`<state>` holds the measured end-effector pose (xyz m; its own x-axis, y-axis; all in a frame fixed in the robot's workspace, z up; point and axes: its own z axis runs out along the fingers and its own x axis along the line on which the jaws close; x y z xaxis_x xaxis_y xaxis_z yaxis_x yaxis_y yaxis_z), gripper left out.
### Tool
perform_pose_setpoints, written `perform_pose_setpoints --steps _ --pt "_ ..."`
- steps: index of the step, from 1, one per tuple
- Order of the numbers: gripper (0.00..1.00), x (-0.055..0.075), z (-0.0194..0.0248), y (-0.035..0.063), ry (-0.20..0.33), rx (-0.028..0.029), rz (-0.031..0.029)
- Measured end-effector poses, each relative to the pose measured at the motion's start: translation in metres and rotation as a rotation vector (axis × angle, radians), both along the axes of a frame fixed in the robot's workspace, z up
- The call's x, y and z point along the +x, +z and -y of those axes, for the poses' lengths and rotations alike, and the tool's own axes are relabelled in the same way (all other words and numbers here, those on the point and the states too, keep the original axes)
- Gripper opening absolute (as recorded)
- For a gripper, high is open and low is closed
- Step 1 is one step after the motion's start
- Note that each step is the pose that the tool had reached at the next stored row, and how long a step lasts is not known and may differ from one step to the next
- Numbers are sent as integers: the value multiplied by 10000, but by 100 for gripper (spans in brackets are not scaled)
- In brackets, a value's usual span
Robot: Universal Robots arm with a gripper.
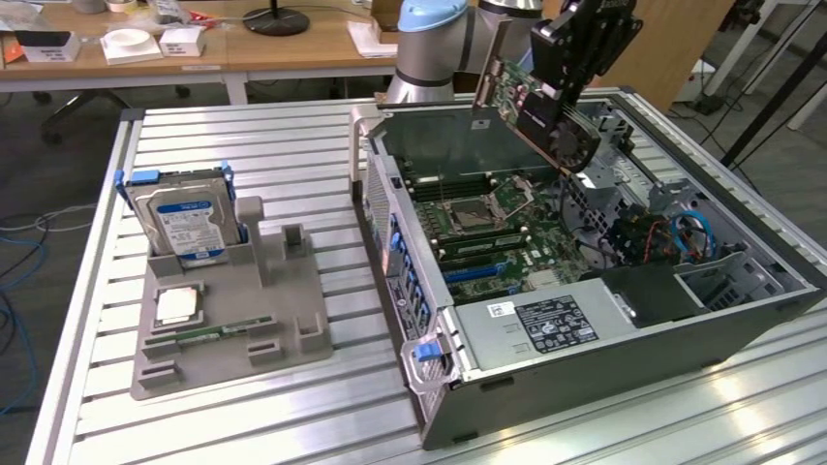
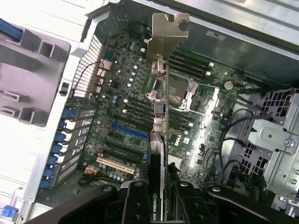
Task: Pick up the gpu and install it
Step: 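Insert the gpu into the slot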
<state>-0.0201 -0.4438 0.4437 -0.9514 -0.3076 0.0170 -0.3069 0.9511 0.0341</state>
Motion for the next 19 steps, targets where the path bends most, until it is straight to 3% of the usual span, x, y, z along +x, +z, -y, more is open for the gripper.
perform_pose_setpoints --steps 19 --pt "26 0 0 0 513 0 0"
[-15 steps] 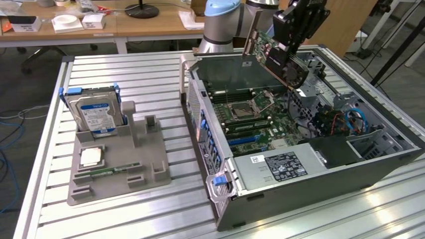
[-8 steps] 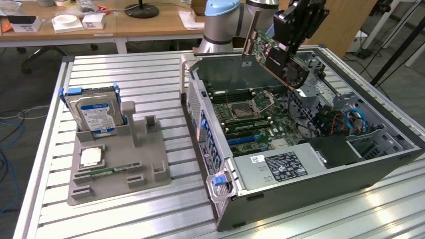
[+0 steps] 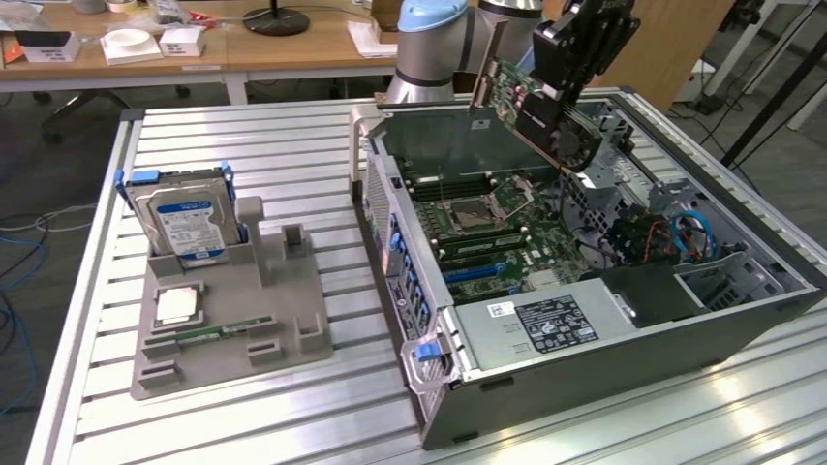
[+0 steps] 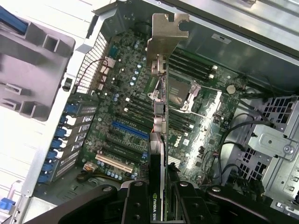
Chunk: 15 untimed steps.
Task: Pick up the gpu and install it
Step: 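Insert the gpu into the slot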
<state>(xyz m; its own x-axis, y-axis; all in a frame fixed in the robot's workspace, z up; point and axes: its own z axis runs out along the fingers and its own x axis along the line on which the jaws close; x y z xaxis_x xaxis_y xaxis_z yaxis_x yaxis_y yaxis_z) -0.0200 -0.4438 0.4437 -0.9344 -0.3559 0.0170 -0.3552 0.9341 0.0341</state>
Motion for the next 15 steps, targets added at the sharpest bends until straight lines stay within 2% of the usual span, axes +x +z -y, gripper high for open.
perform_pose_setpoints --steps 15 --pt "26 0 0 0 397 0 0"
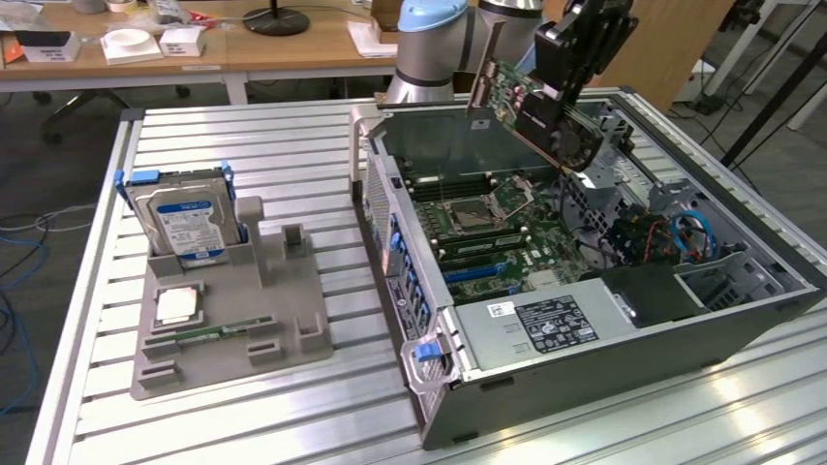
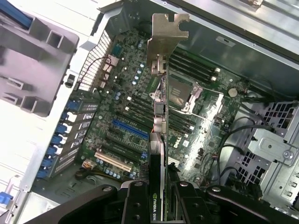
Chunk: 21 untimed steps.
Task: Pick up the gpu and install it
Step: 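Insert the gpu into the slot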
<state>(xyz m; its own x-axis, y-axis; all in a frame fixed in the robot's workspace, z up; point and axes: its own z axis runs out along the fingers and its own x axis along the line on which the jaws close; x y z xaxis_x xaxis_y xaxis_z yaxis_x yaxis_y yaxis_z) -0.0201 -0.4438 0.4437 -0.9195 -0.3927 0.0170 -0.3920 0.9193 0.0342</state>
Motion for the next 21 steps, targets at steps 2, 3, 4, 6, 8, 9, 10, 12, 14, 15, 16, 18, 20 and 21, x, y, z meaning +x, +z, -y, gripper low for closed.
perform_pose_setpoints --steps 2,3,4,6,8,9,10,12,14,15,16,18,20,21 --pt "26 0 0 0 54 0 0" --pt "26 0 0 0 82 0 0" --pt "26 0 0 0 112 1 0" --pt "26 0 0 0 167 0 0" --pt "26 0 0 0 223 0 0" --pt "26 0 0 0 251 1 0" --pt "26 0 0 0 278 0 0" --pt "26 0 0 0 337 0 0" --pt "26 0 0 0 393 0 0" --pt "26 0 0 0 422 0 0" --pt "26 0 0 0 449 0 0" --pt "26 0 0 0 507 0 0" --pt "26 0 0 0 561 0 0" --pt "26 0 0 0 589 0 0"
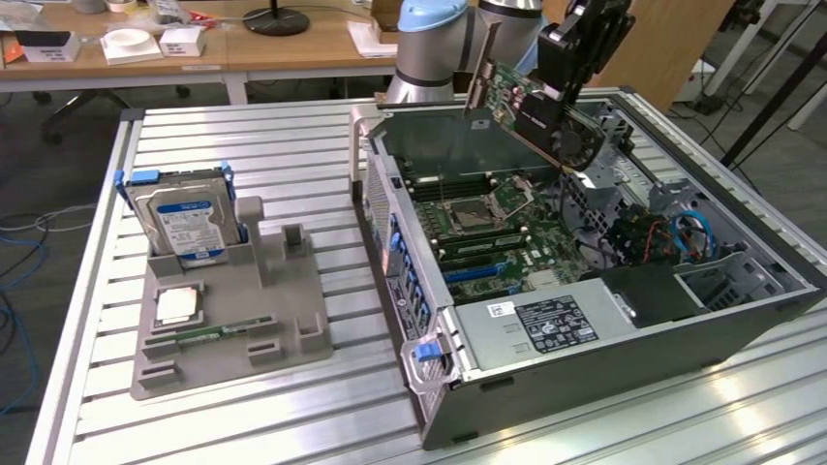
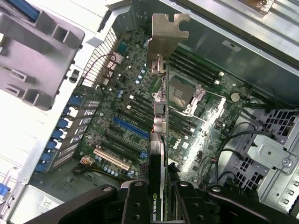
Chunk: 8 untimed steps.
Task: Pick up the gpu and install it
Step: 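Insert the gpu into the slot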
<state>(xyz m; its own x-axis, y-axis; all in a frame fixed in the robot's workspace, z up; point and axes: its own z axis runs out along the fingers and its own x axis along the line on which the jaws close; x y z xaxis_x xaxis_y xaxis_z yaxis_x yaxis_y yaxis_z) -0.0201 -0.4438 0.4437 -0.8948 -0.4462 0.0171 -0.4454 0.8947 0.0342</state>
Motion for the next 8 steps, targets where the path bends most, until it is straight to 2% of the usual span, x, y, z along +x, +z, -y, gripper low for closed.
perform_pose_setpoints --steps 8 --pt "26 0 0 0 226 1 0"
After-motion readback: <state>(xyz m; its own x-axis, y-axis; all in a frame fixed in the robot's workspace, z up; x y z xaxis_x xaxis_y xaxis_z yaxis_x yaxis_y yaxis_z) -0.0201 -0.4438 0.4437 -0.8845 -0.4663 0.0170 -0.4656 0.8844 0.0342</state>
